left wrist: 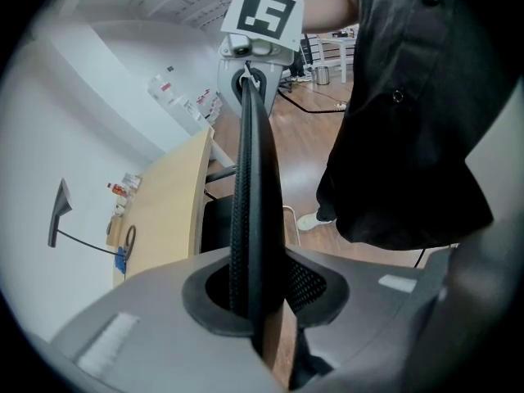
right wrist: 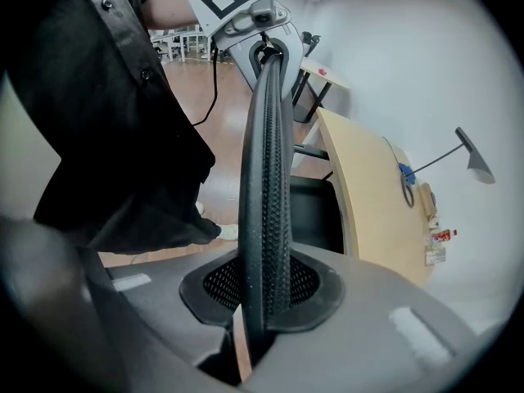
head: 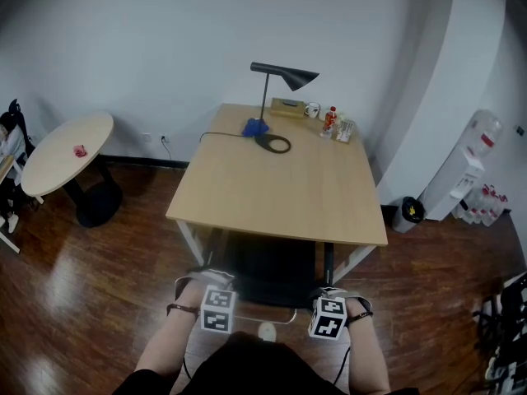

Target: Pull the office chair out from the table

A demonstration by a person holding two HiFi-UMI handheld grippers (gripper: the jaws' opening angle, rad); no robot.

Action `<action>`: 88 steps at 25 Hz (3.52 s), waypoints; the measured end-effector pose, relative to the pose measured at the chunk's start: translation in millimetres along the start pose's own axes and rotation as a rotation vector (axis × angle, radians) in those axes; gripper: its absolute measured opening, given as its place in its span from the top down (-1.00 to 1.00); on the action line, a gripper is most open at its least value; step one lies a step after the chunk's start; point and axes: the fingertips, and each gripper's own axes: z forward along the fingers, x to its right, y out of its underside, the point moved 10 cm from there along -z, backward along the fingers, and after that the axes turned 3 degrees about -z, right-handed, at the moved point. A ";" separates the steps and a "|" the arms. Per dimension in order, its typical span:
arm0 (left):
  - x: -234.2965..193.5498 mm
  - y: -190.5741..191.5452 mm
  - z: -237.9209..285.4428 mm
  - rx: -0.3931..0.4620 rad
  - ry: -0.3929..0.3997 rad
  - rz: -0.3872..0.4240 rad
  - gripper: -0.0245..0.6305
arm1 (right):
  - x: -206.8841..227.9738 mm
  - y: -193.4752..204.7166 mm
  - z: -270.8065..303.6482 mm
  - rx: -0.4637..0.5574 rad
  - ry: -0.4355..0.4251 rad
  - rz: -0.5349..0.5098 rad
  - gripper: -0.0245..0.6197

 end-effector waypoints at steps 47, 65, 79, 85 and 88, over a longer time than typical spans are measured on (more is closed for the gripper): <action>164.1 -33.7 -61.9 -0.001 0.035 0.025 0.70 | -172.0 -11.6 -42.5 -0.016 -0.026 0.081 0.64; 209.6 -41.1 -79.0 -0.013 0.041 -0.009 0.70 | -215.6 -16.9 -54.8 -0.013 -0.060 0.061 0.64; 244.4 -48.4 -90.9 -0.024 0.044 -0.022 0.69 | -253.7 -19.9 -65.2 -0.013 -0.053 0.042 0.64; 258.9 -49.8 -99.5 -0.022 0.040 -0.024 0.69 | -269.7 -24.5 -72.2 -0.018 -0.048 0.024 0.65; 265.8 -51.1 -100.8 -0.026 0.038 -0.025 0.69 | -276.9 -24.1 -73.3 -0.012 -0.044 0.024 0.65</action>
